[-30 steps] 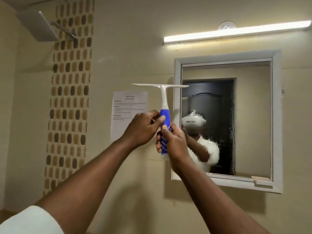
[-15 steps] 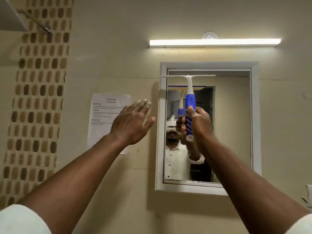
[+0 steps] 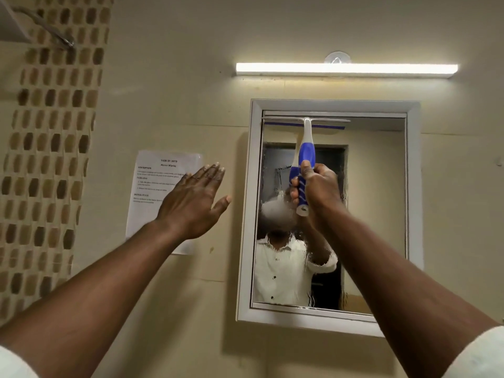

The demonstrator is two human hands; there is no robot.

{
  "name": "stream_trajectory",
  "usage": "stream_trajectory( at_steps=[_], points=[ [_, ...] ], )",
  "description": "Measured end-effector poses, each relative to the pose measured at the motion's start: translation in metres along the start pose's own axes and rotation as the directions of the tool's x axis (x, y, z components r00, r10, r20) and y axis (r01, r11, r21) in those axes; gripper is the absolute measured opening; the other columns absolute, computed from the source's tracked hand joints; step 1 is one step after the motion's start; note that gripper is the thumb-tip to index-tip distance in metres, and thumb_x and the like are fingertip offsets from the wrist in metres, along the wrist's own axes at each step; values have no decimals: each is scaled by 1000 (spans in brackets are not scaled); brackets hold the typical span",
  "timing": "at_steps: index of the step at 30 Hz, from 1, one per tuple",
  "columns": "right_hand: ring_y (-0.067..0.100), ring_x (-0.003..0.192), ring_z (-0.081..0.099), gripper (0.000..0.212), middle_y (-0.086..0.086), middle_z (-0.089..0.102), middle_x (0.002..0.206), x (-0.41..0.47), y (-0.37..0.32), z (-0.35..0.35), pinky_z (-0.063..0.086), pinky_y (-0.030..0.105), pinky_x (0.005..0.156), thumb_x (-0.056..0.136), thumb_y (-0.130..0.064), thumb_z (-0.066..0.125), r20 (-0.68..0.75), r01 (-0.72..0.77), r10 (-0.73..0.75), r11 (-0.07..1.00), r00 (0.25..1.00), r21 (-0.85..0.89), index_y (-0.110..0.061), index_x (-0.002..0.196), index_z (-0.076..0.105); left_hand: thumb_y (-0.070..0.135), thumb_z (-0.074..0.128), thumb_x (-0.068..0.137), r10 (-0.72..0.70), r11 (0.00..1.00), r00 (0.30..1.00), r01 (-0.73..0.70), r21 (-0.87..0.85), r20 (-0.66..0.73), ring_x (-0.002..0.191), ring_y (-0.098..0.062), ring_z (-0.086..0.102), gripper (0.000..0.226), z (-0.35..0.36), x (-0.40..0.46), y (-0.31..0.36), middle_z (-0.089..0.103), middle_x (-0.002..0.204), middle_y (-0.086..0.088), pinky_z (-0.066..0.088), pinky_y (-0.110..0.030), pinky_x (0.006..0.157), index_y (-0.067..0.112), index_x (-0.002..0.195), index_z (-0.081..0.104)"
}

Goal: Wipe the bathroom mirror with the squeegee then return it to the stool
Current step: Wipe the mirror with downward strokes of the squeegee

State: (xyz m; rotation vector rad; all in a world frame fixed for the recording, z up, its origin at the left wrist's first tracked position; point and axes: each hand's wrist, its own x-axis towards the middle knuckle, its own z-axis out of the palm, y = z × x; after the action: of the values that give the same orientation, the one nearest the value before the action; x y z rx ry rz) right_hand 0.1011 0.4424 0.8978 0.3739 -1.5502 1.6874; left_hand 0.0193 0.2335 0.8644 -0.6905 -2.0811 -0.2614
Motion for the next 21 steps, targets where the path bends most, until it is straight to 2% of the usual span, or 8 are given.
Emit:
stream_trajectory(
  at_steps=[8,16,21],
  points=[
    [6,41,48,33,2,49,64,11,1,-3,42,19,37,98,-27,40,-7,-3,3,1000,1000,10,-11,127,37,51,23,96,7,1000,1000,-7,14,17,147,-10,0,65,5,-1,0,1,160,4,1,-32,119,22,150,1],
    [10,41,49,19,3,51,63,18,-2,-8,43,23,39,98,-31,39,58,-79,75,993,996,87,-14,103,45,53,21,95,9,999,999,-10,34,31,147,-8,-1,65,6,-5,-3,0,160,6,0,-31,120,23,150,1],
    [10,36,46,29,-1,51,52,21,-3,-10,43,20,37,97,-35,41,76,-138,130,984,989,110,-8,91,51,54,20,95,-3,1000,998,1,27,57,146,-7,-3,65,7,-10,-1,-2,160,7,-2,-30,118,24,149,0]
  ],
)
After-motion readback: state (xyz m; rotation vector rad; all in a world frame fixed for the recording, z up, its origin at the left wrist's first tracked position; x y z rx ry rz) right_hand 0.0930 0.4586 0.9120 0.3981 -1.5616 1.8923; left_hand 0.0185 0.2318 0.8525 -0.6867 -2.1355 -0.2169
